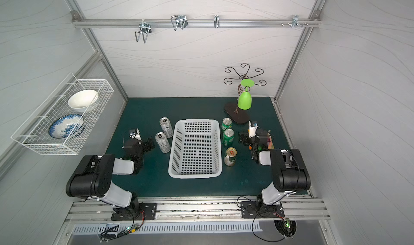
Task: Take out the drinks from the basket
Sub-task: Reset both arms
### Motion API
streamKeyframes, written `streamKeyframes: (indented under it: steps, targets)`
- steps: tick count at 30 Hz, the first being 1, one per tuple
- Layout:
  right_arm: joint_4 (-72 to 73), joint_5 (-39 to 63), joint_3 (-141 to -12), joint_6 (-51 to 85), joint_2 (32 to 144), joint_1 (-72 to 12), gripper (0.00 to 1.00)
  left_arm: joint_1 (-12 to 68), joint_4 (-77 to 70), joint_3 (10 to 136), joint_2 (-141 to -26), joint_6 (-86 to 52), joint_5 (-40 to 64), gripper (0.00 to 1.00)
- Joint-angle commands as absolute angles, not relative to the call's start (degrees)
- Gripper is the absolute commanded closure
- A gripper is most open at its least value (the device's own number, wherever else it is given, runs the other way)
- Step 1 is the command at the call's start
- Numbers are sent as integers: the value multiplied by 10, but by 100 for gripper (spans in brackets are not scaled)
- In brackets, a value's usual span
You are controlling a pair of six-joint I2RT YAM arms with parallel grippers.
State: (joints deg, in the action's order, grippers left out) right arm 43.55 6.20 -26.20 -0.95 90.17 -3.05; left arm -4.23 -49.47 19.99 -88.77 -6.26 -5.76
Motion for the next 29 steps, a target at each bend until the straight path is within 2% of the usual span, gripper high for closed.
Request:
streamKeyframes:
  steps: [1,3,29]
  targets:
    - [432,57,-265,-10,901,-34,1,-40,-529,222,-894,-48,-36,2]
    - [435,57,-264,-10,900,-34,1,-40,-491,228,-882,-49,-35,2]
    - [435,54,-264,-11,899,-36,1,-38,-502,226,-885,-47,-39,2]
